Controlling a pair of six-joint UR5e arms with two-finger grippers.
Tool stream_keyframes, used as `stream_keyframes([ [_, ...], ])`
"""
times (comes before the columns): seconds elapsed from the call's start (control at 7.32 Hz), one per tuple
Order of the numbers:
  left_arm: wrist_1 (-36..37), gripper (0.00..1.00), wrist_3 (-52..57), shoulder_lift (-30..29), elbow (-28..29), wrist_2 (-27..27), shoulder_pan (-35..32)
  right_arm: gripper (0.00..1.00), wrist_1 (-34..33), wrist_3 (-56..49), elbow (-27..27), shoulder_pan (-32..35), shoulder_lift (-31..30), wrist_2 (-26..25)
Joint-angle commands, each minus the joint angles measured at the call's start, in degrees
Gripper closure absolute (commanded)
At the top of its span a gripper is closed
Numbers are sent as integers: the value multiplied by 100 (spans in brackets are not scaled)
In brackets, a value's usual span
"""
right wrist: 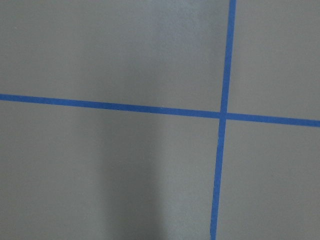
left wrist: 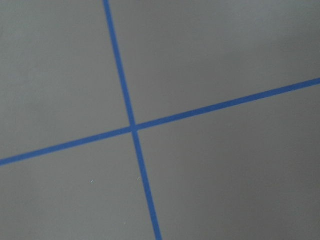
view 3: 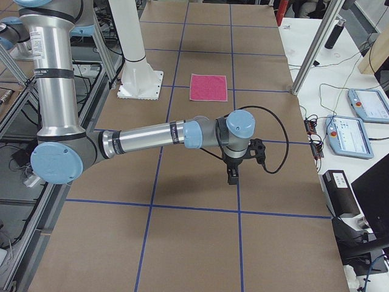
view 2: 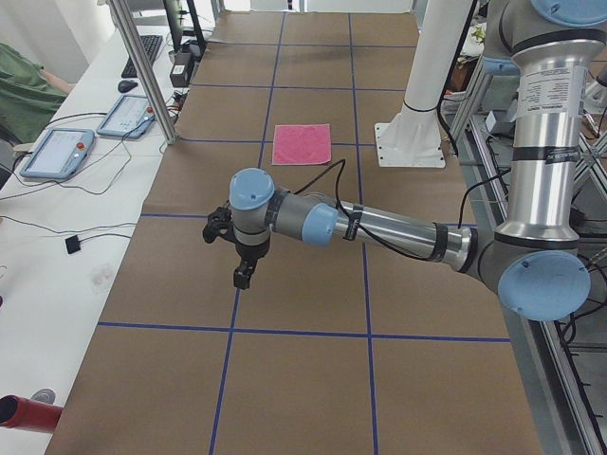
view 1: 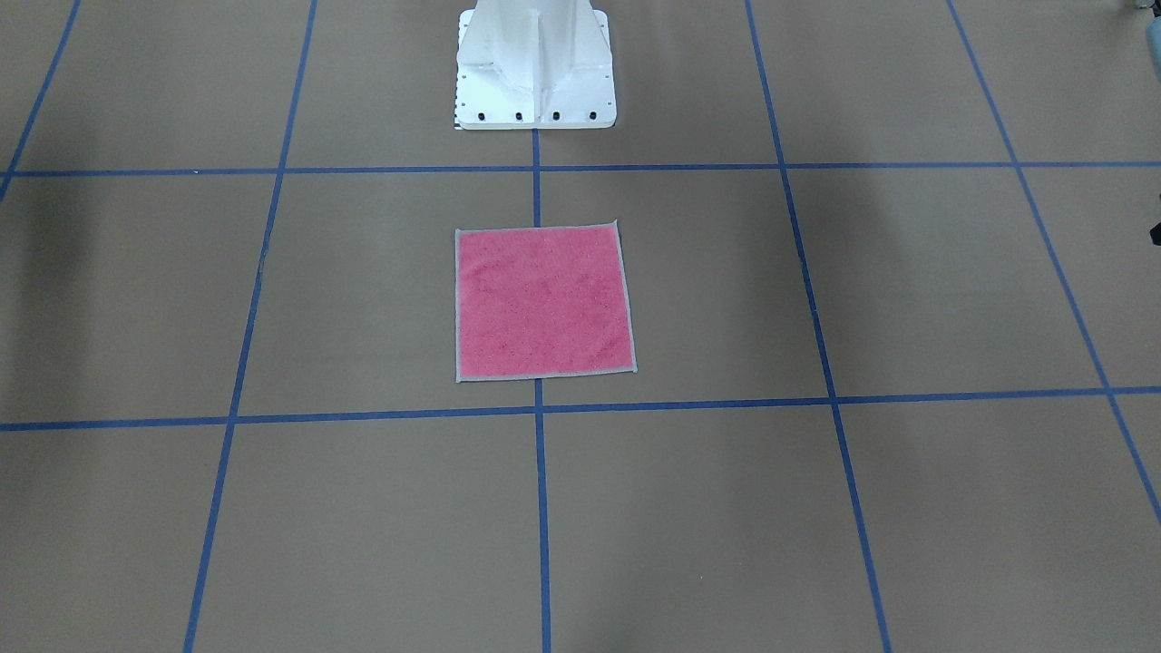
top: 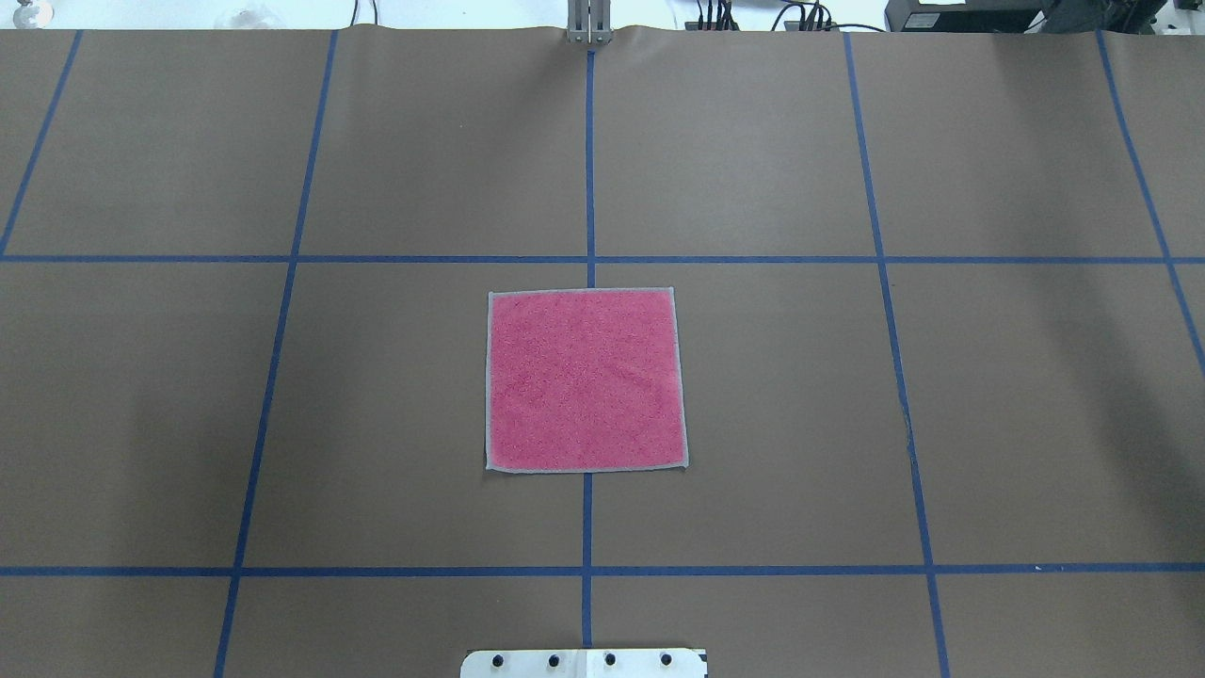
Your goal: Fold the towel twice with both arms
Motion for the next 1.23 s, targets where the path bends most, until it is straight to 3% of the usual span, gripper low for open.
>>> stream_keyframes([
  [0.0,-6,0,-1302,-796,-67,-9,755,0,15,1,85,-282,521,15],
  [0.27,-15,0,-3371,-1342,-182,9,1809,0,119,1,77,-441,540,68],
  [0.55,-573,0,-5676,-1721,-191,53,2706,0,775,795,24,-835,532,226],
  [0.68,-1265,0,-6783,-1722,-191,340,3172,0,1319,1871,50,-1185,540,270],
  [0.82,-1863,0,-8038,-1731,-191,1039,3768,0,2055,3353,33,-1650,549,227],
  [1.09,-2001,0,-9119,-1897,-252,1982,4710,0,3192,5196,-2,-2302,540,165],
])
